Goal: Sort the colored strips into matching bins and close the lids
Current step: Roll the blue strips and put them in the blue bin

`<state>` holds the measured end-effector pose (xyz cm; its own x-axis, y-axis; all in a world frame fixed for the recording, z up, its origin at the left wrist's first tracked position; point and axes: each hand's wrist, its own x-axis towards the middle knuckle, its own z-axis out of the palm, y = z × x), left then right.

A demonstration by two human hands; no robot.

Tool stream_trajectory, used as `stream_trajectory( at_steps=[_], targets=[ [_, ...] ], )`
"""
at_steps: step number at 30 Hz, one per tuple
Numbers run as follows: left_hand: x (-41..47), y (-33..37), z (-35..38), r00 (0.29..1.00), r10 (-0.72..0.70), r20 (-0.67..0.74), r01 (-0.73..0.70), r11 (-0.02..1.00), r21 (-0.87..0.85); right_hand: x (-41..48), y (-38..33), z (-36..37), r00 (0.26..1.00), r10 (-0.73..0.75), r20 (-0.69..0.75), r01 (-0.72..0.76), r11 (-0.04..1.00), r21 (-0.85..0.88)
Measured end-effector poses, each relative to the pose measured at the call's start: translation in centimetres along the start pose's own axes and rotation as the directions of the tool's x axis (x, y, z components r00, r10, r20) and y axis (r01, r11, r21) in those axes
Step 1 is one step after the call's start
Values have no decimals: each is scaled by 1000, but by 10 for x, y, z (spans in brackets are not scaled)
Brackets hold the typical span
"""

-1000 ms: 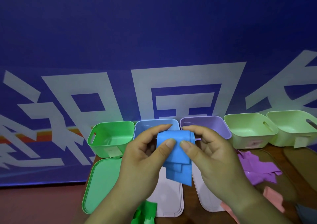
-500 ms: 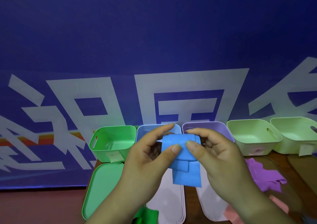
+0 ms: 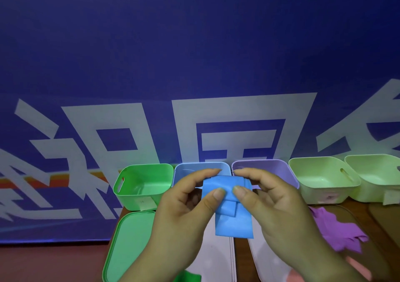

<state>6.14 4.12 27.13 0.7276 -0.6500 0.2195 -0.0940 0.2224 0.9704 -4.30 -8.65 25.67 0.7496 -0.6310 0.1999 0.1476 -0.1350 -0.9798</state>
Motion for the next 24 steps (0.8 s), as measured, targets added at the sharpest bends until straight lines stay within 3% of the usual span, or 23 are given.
stream_trajectory(
  at_steps=[10,18,24],
  targets=[
    [0,0,0,1000,-19,11,18,999,51,-4,5,2,998,-62,-10,61,997,-50],
    [-2,-11,-3,997,51,61,-59,989,134,4,8,-3,997,14,-75,-9,998,69],
    [3,-19,-6,992,117,34,-121,981,150,8,15,-2,995,94,-35,-91,993,79]
  ],
)
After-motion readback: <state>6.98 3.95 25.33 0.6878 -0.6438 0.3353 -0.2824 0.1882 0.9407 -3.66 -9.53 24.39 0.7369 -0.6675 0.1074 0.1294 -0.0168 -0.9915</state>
